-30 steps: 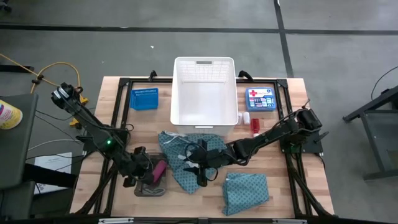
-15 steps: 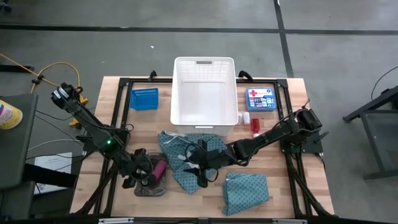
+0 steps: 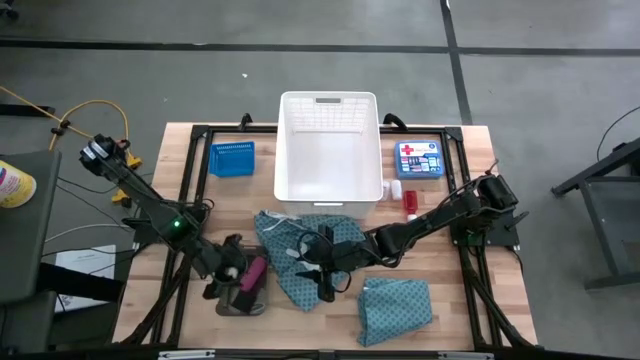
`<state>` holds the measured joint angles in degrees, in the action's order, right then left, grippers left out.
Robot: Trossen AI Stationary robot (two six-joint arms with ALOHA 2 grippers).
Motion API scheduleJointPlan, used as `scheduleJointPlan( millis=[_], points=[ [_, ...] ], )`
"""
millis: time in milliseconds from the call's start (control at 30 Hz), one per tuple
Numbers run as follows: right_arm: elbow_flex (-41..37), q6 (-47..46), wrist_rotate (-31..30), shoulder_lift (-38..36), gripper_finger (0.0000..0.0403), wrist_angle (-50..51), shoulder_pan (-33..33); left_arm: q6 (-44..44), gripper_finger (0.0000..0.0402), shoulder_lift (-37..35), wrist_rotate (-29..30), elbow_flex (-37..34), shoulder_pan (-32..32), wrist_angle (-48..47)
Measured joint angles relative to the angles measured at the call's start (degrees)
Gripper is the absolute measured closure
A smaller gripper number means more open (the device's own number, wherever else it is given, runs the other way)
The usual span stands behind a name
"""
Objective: Pick & place medical supplies in basket/bin
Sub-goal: Put the orange bottle into the blue bin
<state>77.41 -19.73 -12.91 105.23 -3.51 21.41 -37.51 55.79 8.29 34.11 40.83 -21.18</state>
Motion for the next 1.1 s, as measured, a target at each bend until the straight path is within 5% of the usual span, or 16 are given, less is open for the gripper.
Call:
scheduleJointPlan(
  millis=[667,900,1100],
  points=[
    [0.00,0.02,0.02,0.00,0.0236,0.26,-0.02,6.10,0.0229,-32.88,22.58,0.00,-2.78,-11.63],
    [0.00,0.42,0.02,0.00,0.0236,0.36,-0.02,9.26,0.0229,-37.48,32.90,0.00,-2.78,-17.27],
    [0.00,0.37,-0.25,-1.21,0.0236,4.38,-0.02,9.27,0.0229,-37.74,33.38,0.00,-2.78,-17.85]
  ],
)
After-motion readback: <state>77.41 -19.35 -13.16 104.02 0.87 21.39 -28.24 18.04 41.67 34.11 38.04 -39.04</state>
